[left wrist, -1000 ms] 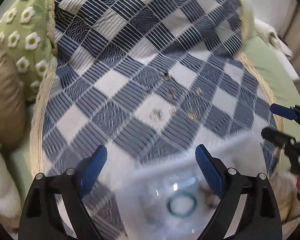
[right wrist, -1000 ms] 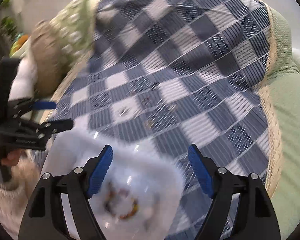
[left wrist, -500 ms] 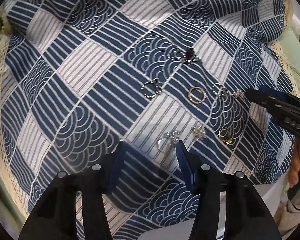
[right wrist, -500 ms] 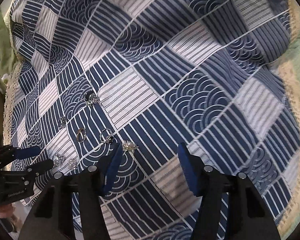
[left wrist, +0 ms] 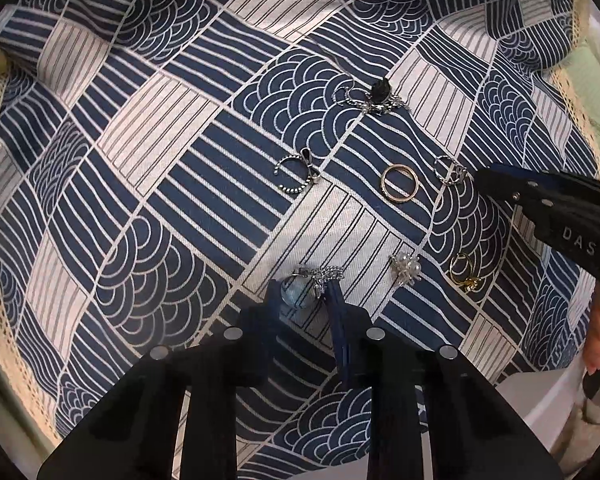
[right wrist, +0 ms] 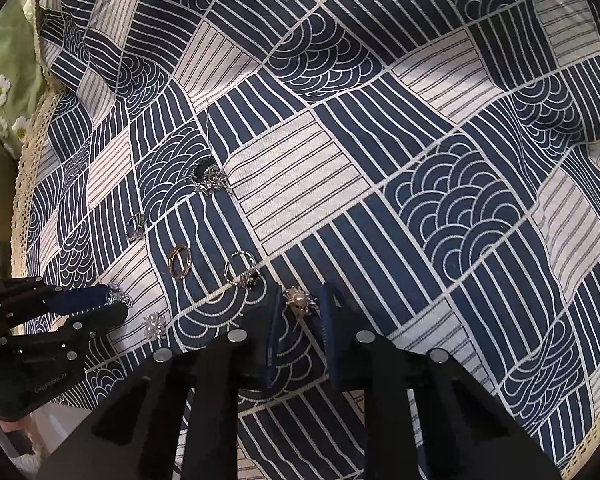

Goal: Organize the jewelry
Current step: 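Carry both silver pieces into the white bin and open both grippers, then grasp a silver hoop earring with the left gripper while the right grasps a chain earring, then carry both earrings into the white bin and open both grippers, then grasp a gold hoop earring with the right gripper while the left grasps a silver star earring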

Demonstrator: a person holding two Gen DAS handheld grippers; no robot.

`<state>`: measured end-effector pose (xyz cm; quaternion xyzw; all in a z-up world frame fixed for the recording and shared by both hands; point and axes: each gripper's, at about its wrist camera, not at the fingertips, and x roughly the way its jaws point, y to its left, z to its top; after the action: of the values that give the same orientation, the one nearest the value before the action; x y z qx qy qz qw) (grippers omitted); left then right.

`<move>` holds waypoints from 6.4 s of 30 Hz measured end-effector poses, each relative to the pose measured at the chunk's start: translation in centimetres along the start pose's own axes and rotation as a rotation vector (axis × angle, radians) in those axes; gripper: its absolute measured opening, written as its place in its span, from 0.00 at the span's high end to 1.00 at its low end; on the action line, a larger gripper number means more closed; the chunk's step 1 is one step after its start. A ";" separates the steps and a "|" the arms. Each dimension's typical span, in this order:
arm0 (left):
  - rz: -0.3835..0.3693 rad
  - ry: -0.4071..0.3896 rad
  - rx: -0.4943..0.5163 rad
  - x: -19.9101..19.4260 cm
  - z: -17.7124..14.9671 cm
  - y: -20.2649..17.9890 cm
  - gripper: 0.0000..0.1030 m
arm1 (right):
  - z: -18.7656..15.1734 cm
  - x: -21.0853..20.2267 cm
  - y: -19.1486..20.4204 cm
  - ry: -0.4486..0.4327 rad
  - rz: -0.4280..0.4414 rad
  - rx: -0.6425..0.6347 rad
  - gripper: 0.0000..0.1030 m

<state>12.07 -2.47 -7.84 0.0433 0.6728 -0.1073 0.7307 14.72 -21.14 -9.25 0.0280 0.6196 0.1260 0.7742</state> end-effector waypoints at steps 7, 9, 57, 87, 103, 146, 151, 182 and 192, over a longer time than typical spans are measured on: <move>0.011 -0.060 0.011 -1.8 1.3 0.0 0.79 | -0.4 -2.5 -0.4 -0.047 0.022 -0.002 0.82; -0.012 -0.104 0.011 -3.7 0.9 0.2 0.79 | -0.9 -4.6 -0.3 -0.077 0.054 -0.012 0.82; -0.036 -0.120 0.228 -6.4 -16.3 -4.2 0.53 | -18.3 -8.8 7.0 0.012 0.102 -0.332 0.60; 0.046 -0.202 -0.019 -2.0 3.7 1.1 0.35 | 0.6 -2.8 1.6 -0.058 -0.002 -0.107 0.50; 0.053 -0.135 -0.015 1.6 5.4 1.3 0.81 | 2.2 0.5 2.4 0.012 0.028 -0.119 0.51; -0.124 -0.188 0.313 -8.2 -19.8 -7.0 0.92 | -21.5 -10.0 8.2 0.076 0.230 -0.473 0.78; -0.091 -0.141 0.327 -6.2 -21.1 -7.6 0.92 | -23.3 -8.7 8.7 0.101 0.172 -0.499 0.78; 0.054 -0.367 -0.090 -11.8 -10.7 1.0 0.18 | -11.9 -15.2 2.7 -0.299 0.040 -0.170 0.27; 0.005 -0.187 0.009 -4.7 -1.2 -1.3 0.18 | -6.1 -8.3 1.9 -0.187 -0.035 -0.122 0.27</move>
<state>10.31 -3.08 -3.20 0.0382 0.6012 -0.1121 0.7903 6.89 -21.86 -2.37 -0.0184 0.5361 0.1471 0.8310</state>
